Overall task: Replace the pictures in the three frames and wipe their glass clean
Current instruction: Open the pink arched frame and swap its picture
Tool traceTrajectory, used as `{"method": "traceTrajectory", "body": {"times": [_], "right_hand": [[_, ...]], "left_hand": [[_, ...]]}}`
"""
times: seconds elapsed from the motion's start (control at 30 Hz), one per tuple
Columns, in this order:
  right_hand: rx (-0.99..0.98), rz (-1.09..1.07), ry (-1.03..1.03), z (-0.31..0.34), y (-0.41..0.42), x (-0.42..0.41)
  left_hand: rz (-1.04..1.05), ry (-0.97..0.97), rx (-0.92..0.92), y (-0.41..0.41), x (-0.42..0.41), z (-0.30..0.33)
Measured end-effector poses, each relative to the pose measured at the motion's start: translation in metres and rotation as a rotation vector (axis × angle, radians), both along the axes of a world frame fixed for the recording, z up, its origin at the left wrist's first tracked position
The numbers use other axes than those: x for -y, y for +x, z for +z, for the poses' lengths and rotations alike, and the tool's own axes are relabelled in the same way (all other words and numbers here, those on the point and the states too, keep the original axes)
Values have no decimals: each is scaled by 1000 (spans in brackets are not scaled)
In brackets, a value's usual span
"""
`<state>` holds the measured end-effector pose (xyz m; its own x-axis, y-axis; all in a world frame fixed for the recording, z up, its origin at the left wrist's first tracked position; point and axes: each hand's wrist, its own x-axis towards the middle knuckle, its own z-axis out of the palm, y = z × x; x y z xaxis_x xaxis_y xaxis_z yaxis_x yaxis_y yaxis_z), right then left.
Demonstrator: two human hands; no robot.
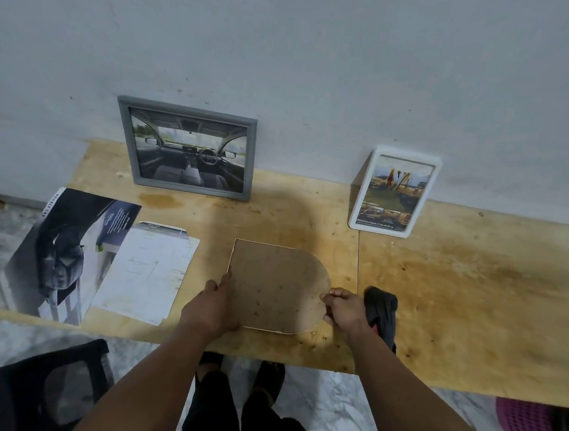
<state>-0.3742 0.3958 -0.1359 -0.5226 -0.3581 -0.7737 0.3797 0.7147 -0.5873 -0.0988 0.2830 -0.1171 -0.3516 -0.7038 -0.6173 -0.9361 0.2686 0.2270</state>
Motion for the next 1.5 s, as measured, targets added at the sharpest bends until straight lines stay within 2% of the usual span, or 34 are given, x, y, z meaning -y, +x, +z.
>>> {"method": "traceTrajectory", "body": {"times": [0.23,0.4,0.6,0.73,0.9,1.2,1.3,1.5], "right_hand": [[27,-25,-5,3,1,-1],[95,-144,-22,6,-5,-8],[-83,-82,-15,7,-10,-18],[-140,-149,-59,15,-15,-18],[-110,-242,-184,37,-34,22],[-31,-369,-279,62,-60,120],[-7,-321,-276,64,-54,133],[-173,-112,-329,67,-35,116]], "left_hand": [[6,-6,-4,-2,-1,0],[11,-1,5,-2,0,-2],[11,7,2,-4,1,-1],[8,-4,2,-3,1,0],[0,-4,-10,-3,1,1],[-14,-20,-30,-2,2,-5],[-18,-17,-27,-2,3,-5],[-10,-8,-31,-1,3,-6]]}}
